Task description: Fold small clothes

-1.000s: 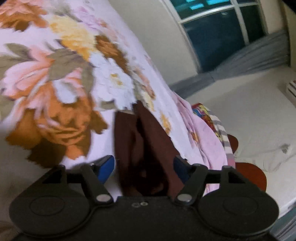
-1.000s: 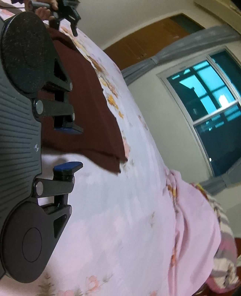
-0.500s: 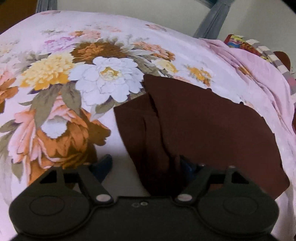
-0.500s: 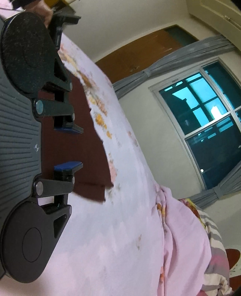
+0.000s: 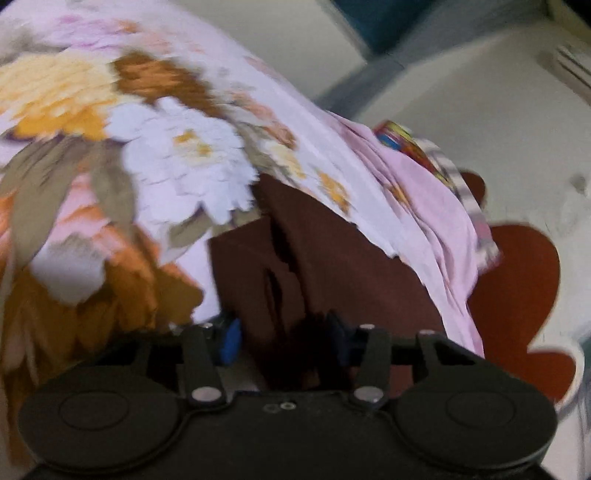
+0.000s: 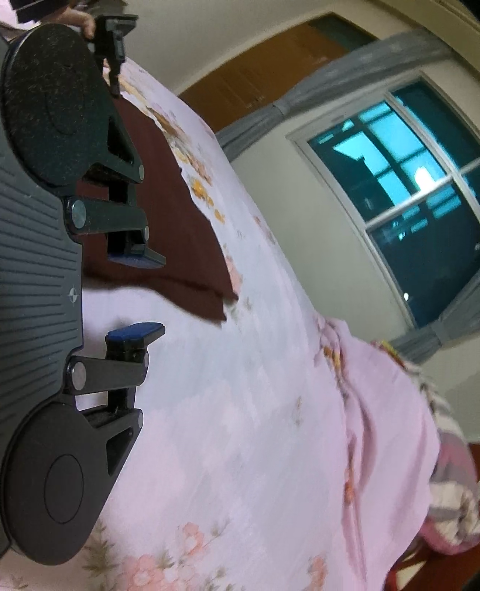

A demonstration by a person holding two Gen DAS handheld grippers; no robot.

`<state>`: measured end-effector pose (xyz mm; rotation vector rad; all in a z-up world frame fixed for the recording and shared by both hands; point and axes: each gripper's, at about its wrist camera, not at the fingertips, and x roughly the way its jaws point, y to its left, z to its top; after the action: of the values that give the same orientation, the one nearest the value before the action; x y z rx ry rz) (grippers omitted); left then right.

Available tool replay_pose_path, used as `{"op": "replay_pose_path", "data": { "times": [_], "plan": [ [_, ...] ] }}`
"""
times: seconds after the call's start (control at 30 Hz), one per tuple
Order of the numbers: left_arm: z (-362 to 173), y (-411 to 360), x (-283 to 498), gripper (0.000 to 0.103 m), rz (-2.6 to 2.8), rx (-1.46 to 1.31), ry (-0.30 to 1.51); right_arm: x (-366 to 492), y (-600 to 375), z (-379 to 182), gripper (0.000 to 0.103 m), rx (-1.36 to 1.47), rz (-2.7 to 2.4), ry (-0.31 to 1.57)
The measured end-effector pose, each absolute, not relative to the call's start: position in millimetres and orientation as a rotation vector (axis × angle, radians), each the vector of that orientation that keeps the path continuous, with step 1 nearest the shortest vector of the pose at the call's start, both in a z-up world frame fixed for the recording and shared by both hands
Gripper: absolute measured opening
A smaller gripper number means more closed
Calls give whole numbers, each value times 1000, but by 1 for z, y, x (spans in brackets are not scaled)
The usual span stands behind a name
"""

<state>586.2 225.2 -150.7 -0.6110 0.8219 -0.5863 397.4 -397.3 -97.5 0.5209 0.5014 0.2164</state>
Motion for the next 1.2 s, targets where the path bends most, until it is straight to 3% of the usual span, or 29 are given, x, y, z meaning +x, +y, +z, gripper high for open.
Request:
{"op": "replay_pose_path", "data": {
  "times": [0.13,0.2,0.27,0.37,0.5,0.73,0.87,1.0,1.2],
  "plan": [
    [-150,219,590,85,-666,-640,777,398,-411,-104,33,558,183,506],
    [-146,205,589,79,-654,-555,777,400,-420,-108,33,594,155,513],
    [-147,202,592,9,-590,-507,818,397,-432,-111,33,630,123,507],
    [-140,204,593,9,-582,-519,847,387,-452,-111,33,685,98,491],
    [-89,174,594,8,-598,-466,841,365,-483,-108,33,706,67,462],
    [-5,8,619,8,-618,-187,938,322,-531,-102,33,687,25,416],
    [-15,-107,621,8,-607,-40,1009,297,-552,-98,33,661,14,375],
    [-59,-191,618,8,-574,112,1086,274,-571,-102,33,638,-9,355],
    [-73,-225,609,14,-535,194,1079,254,-596,-131,33,763,-25,337]
  ]
}}
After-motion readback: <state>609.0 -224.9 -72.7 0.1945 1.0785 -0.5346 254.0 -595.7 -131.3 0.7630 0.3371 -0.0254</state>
